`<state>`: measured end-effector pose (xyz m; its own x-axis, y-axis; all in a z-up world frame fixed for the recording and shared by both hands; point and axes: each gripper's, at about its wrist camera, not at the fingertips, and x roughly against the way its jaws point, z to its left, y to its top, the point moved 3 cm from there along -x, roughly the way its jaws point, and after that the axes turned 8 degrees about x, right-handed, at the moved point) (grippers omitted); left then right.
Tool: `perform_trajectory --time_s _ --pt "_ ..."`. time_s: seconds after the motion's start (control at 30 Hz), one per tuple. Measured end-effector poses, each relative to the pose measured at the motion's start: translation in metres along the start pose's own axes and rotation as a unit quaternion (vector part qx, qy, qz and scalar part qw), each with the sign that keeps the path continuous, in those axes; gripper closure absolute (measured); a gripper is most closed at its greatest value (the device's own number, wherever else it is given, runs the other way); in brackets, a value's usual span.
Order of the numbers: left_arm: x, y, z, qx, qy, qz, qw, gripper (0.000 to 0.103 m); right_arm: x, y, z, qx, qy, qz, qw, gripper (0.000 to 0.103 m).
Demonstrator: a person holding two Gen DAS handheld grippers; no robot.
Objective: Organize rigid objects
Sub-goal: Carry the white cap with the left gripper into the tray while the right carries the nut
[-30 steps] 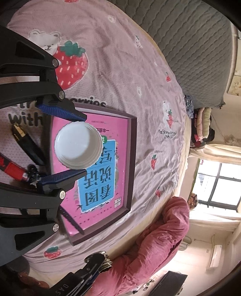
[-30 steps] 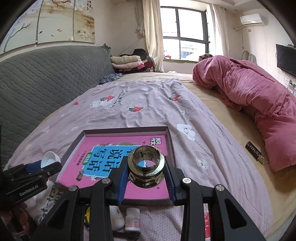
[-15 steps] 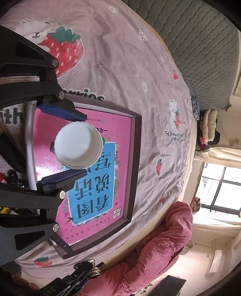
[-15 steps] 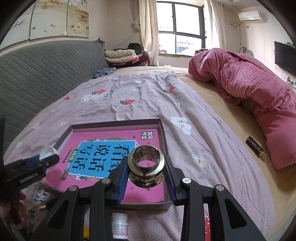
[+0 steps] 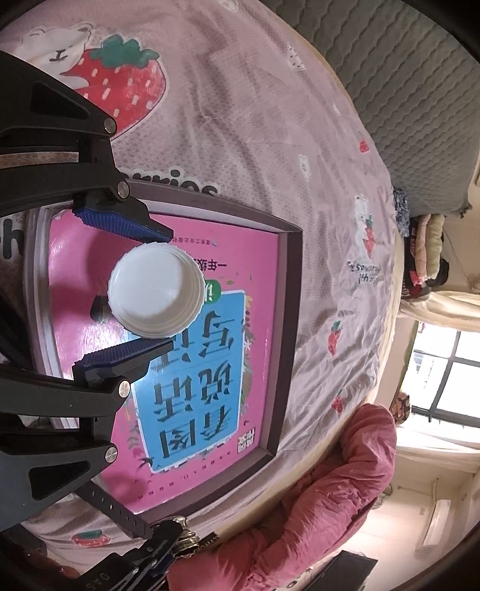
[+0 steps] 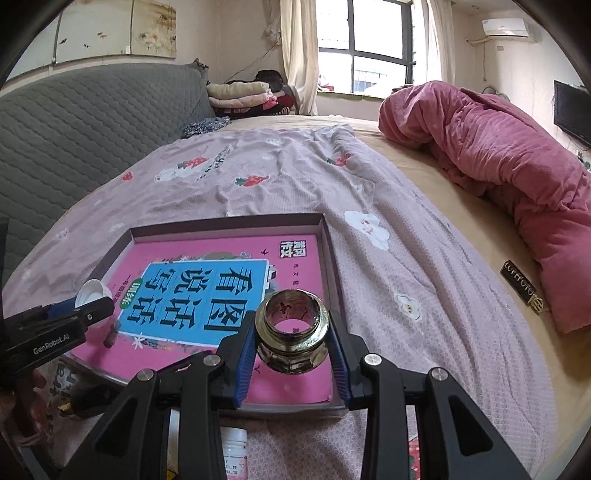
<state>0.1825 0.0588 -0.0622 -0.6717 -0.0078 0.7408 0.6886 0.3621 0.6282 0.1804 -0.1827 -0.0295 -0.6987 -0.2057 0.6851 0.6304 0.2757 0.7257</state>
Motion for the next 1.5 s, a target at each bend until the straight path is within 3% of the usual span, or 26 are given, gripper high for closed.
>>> perform_trajectory --time_s 0.93,1.5 --pt "-0.012 -0.009 -0.003 -0.025 0.000 0.036 0.9991 0.050 -0.026 -0.016 0.017 0.018 0.014 0.056 0.998 0.066" --pt "-0.007 -0.013 -0.007 -0.032 -0.034 0.055 0.9974 0.050 -0.027 -0.017 0.010 0.013 0.002 0.066 0.998 0.066"
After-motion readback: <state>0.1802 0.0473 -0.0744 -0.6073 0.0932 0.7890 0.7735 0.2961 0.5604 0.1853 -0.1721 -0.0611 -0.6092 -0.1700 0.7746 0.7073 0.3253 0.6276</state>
